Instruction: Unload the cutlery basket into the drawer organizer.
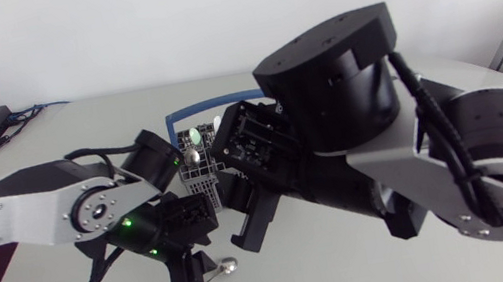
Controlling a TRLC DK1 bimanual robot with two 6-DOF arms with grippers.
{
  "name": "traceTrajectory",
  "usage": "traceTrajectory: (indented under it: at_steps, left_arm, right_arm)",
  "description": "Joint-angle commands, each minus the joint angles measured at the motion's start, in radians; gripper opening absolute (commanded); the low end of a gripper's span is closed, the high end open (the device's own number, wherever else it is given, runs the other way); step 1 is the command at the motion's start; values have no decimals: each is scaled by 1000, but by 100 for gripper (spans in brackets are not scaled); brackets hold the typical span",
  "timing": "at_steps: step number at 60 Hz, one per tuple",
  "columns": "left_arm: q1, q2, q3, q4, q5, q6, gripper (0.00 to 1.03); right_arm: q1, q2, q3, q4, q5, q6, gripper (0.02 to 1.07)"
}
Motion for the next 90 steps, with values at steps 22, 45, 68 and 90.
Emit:
traceTrajectory:
  at_steps: [22,45,68,90]
  left_arm:
    - [-20,224,39,5,-55,-101,68]
    - [-40,299,56,-9,-27,-118,24]
    - [-20,274,68,-32,3,-114,18]
    - [116,44,94,-81,206,-101,18]
  right_arm:
    - [-11,-50,-66,8,2,36,57]
    - [-16,-61,-80,17,2,41,57]
    - [-23,-73,-92,23,2,45,57]
    - [-34,-141,-114,19,12,68,59]
